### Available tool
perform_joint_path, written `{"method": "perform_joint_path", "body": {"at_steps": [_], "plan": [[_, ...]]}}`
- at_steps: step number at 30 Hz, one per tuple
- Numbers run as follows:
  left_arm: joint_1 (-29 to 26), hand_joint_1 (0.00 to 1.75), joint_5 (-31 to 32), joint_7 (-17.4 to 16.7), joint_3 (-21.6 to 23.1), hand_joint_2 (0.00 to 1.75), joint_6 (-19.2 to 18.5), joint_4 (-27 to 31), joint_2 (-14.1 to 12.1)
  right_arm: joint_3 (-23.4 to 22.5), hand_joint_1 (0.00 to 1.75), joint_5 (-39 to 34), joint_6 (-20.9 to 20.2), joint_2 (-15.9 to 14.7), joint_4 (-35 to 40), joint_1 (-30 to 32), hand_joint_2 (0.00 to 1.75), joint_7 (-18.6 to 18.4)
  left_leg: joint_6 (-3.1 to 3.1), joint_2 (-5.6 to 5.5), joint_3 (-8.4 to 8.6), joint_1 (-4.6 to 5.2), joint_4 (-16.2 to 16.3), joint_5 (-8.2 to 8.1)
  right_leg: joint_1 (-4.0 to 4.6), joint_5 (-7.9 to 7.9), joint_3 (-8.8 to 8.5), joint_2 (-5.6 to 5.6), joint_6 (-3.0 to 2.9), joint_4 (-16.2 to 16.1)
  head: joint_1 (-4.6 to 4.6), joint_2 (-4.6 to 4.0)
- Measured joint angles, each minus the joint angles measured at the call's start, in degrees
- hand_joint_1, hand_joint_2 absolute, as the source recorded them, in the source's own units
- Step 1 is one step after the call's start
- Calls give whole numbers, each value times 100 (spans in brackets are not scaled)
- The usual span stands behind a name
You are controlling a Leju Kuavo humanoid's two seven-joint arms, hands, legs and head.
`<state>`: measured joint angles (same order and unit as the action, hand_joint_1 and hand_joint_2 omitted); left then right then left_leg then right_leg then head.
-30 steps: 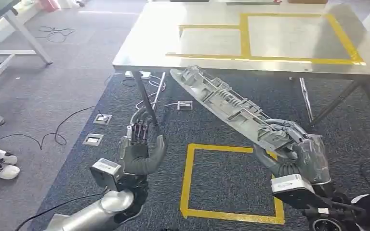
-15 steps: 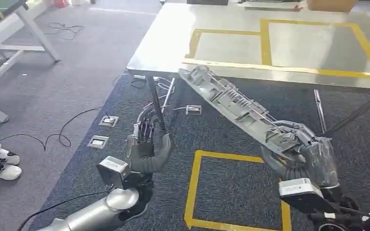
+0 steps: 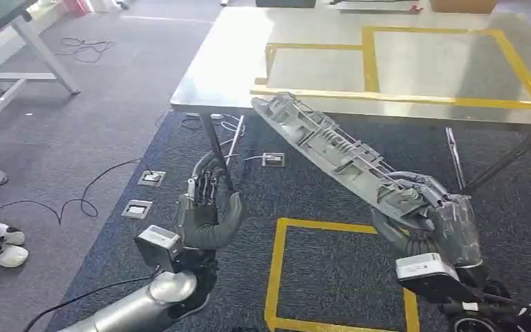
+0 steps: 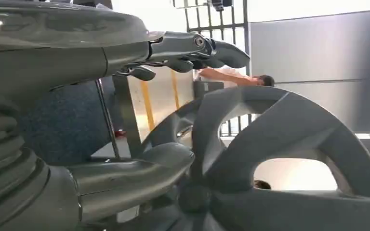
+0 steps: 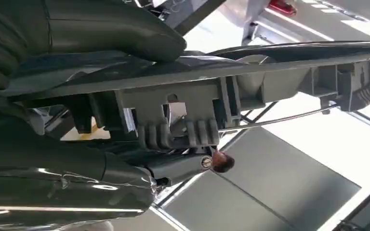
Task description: Take the parts from the cabinet and place them on the table.
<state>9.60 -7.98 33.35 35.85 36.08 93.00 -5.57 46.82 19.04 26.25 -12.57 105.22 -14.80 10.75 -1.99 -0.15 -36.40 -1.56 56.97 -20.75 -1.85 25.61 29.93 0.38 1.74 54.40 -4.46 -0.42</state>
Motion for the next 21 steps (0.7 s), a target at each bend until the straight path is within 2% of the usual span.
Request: {"method": "perform_joint_path", "body": {"at_steps": [1, 4, 5, 6, 7, 9, 10, 11, 12, 13, 15, 16, 17, 18, 19, 20, 21], "plan": [[8, 0, 0, -6, 0, 175, 2, 2, 2, -2, 175, 4, 0, 0, 2, -1, 175, -2, 16, -13, 89, 49, -179, -124, 38, 42, 12, 16, 56, 19, -39, 0], [4, 0, 15, -11, 0, 175, 2, 2, 2, -2, 175, 20, 0, 0, 7, -1, 175, -4, 160, -26, 101, 54, -197, -172, 27, 14, -60, 19, 167, 4, 33, 0], [4, 0, 15, -11, 0, 175, 7, 2, 2, -2, 175, 24, -2, 0, 7, -3, 175, -9, 207, -34, 148, 56, -198, -193, 5, 60, -89, 9, 196, -5, 43, 0], [-1, 0, 22, -11, 0, 175, 5, 7, 2, -2, 175, 26, -4, 0, 7, -1, 175, -18, 258, -32, 199, 53, -208, -207, -10, 132, -11, -13, 207, 124, 72, 0], [1, 0, 26, -11, 0, 175, 5, 7, 4, -2, 175, 33, -4, 0, 7, -8, 175, -20, 297, -35, 233, 65, -206, -232, -3, 280, 121, -15, 201, 435, 105, 0], [-7, 0, 37, -13, 0, 175, 5, 7, 7, 0, 175, 35, -11, 0, 7, 3, 175, -20, 351, -33, 281, 93, -204, -281, 23, 656, 643, -14, 191, 1405, 144, 0], [-21, 0, 37, -15, 0, 175, 5, 7, 7, 0, 175, 35, -11, 0, 7, 6, 175, -24, 368, -33, 318, 119, -204, -317, 36, 779, 905, -14, 192, 1834, 148, 0], [-35, 0, 37, -15, 0, 175, 5, 7, 7, 0, 175, 35, -13, 0, 7, 8, 175, -26, 378, -34, 369, 144, -203, -356, 40, 754, 1037, -13, 185, 1976, 144, 0], [-44, 0, 37, -17, 0, 175, 5, 7, 4, 0, 175, 35, -13, 0, 7, 8, 175, -28, 386, -41, 435, 163, -203, -401, 43, 593, 1026, -14, 165, 1840, 148, 0], [-45, 0, 39, -17, 0, 175, 5, 7, 4, -2, 175, 35, -20, 0, 7, 8, 175, -33, 384, -54, 510, 178, -203, -451, 57, 310, 911, -14, 127, 1472, 151, 0], [-46, 0, 68, -22, 0, 175, -4, 9, 4, -2, 175, 44, -44, 0, 7, 6, 175, -46, 367, -63, 681, 189, -204, -572, 114, -367, 549, -14, 22, 470, 164, 0], [-51, 0, 83, -35, 0, 175, -9, 7, 7, 0, 175, 42, -55, 0, 2, 8, 175, -46, 346, -61, 731, 198, -214, -611, 158, -304, 511, -17, -21, 328, 164, 0], [-49, 0, 92, -50, 0, 175, -9, 9, 4, 2, 175, 46, -63, 0, 4, -5, 175, -46, 315, -59, 697, 200, -214, -632, 183, -159, 468, -41, -39, 155, 183, 0], [-56, 0, 94, -76, 0, 175, -9, 9, 7, 0, 175, 55, -66, 2, 15, -3, 175, -44, 273, -61, 701, 196, -230, -659, 186, -257, 373, -43, -72, 126, 199, 0], [-67, 0, 107, -74, 0, 175, -9, 13, 9, 0, 175, 57, -70, 2, 26, -5, 175, -50, 253, -49, 751, 205, -177, -635, 191, -222, 353, -40, -105, 56, 188, 0], [-49, 0, 116, -74, 0, 175, -9, 33, 7, -2, 175, 59, -79, 2, 31, -14, 175, -48, 221, -48, 795, 216, -179, -639, 150, -202, 233, -20, -149, 31, 177, 0], [-51, 0, 118, -76, 0, 175, -9, 39, 4, -9, 175, 59, -85, 2, 31, -11, 175, -52, 189, -37, 763, 203, -61, -677, 129, -183, 131, -21, -158, -42, 186, 0]]}}
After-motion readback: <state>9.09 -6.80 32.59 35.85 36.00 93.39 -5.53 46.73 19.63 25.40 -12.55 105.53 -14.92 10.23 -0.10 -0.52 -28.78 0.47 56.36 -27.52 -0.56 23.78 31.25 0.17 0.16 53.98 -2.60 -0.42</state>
